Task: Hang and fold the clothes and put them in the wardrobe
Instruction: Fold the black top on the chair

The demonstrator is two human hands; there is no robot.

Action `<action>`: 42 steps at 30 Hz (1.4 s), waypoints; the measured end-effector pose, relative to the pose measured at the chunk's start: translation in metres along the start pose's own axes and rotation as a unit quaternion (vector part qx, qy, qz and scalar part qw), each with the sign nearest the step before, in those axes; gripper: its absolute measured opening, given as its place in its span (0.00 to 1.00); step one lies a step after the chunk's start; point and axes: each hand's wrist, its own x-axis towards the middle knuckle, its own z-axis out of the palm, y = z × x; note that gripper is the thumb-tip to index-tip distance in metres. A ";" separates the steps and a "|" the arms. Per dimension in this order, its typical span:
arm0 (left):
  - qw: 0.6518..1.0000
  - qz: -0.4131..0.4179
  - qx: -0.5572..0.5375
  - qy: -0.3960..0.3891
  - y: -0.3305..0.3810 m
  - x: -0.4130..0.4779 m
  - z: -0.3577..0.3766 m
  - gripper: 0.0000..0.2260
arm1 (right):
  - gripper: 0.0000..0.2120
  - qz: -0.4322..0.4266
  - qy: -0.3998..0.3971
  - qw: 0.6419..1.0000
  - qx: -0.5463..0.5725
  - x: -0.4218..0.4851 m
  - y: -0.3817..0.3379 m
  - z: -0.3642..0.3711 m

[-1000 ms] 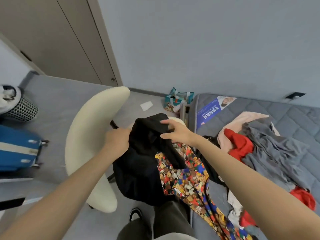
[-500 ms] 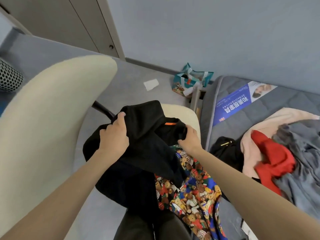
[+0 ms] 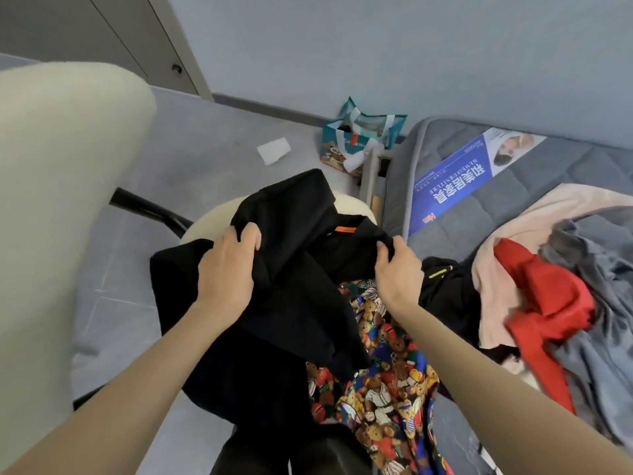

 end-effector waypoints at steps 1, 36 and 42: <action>0.999 0.008 -0.009 0.035 0.006 0.007 -0.005 0.20 | 0.12 0.026 0.035 0.999 0.001 0.005 0.004 -0.010; 0.986 -0.083 0.091 -0.116 -0.007 0.025 0.029 0.43 | 0.16 0.057 -0.066 0.989 -0.118 -0.037 0.052 -0.048; 0.986 -0.034 -0.088 -0.135 0.002 -0.025 0.047 0.52 | 0.04 -0.164 -0.048 0.984 -0.042 -0.086 0.017 -0.020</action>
